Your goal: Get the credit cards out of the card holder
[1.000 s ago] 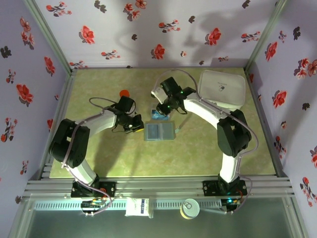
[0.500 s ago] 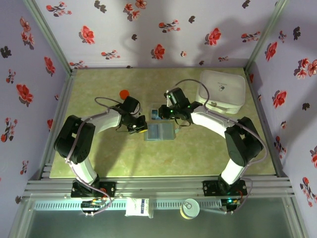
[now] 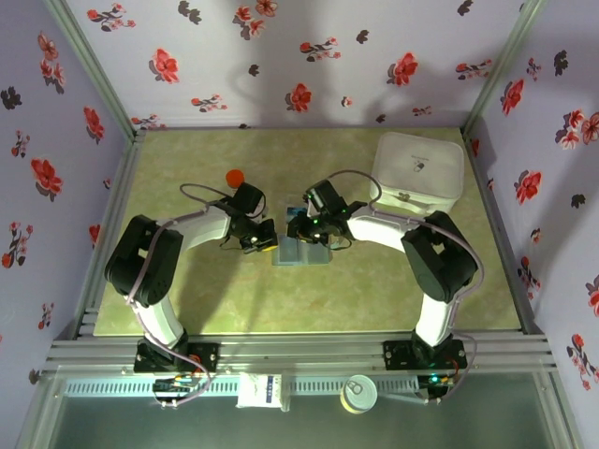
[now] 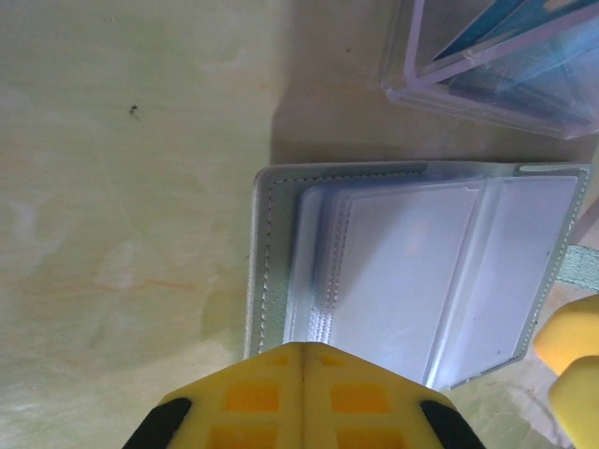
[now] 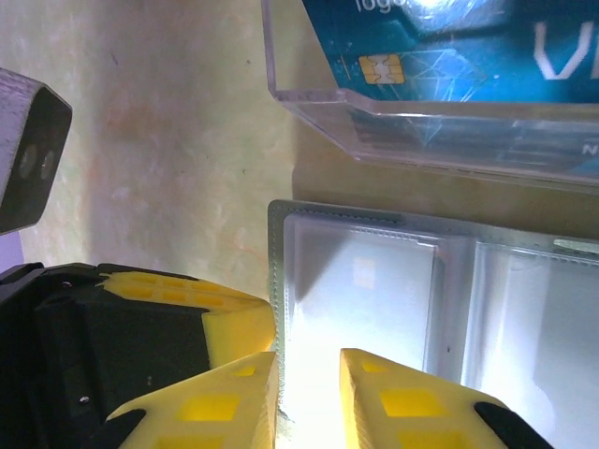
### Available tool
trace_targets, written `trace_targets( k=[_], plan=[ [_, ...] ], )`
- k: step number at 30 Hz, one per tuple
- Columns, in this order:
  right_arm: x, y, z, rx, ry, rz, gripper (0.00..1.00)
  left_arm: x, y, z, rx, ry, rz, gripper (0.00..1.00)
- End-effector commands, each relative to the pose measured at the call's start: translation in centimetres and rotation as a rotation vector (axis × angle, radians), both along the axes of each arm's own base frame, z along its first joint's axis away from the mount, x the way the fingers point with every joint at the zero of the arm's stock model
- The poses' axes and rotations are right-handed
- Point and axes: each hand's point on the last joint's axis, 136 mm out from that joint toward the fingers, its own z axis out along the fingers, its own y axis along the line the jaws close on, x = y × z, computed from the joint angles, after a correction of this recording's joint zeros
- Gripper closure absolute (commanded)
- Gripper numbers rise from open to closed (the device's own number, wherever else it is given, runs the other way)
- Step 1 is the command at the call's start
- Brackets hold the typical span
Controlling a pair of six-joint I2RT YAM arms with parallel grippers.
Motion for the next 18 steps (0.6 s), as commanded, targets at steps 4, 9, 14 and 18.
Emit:
trace_targets(
  k=[4,9,14,18],
  plan=[
    [-0.6,1.1,-1.0,0.021,0.054,0.005,0.7,-1.0,0.7,-1.8,0.051,0.043,-0.022,0.98],
    [-1.0,1.4,-1.9,0.014,0.083,0.014,0.7,-1.2,0.7,-2.2,0.056,0.049,-0.023,0.98],
    [-1.2,1.9,-2.4,0.015,0.097,0.023,0.71,-1.3,0.8,-2.3,0.059,0.053,-0.025,0.98],
    [-1.4,1.8,-2.9,0.0,0.106,0.022,0.71,-1.4,0.9,-2.4,0.064,0.052,-0.027,0.98]
  ],
)
